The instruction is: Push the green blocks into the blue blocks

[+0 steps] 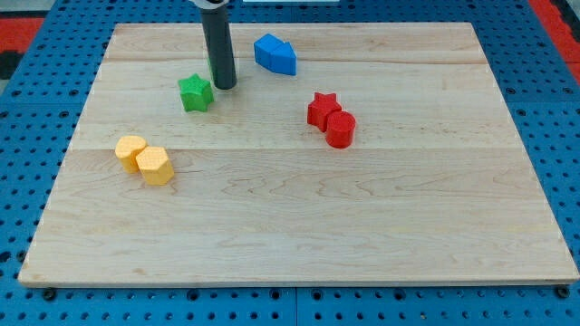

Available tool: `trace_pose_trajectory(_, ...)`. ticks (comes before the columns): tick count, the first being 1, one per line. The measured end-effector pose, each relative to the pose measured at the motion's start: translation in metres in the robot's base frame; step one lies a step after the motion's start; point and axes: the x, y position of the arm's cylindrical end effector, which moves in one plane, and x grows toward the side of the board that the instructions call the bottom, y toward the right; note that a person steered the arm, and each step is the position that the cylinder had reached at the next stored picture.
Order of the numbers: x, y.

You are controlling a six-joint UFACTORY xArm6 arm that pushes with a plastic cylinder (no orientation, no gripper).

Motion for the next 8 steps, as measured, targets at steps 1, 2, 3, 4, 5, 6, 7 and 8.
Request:
trace_pose_trajectory(1,-0.008,-0.043)
trace_pose_trajectory(2,-0.019,-0.048)
trace_pose_trajectory(3,-0.02,0.004)
trace_pose_trajectory(4,-0.017,0.007)
trace_pose_trajectory(5,-0.014,0.002)
trace_pose_trajectory(6,0.033,0.031)
trace_pose_trajectory(7,0.063,0.0)
trace_pose_trajectory(8,0.043,-0.033)
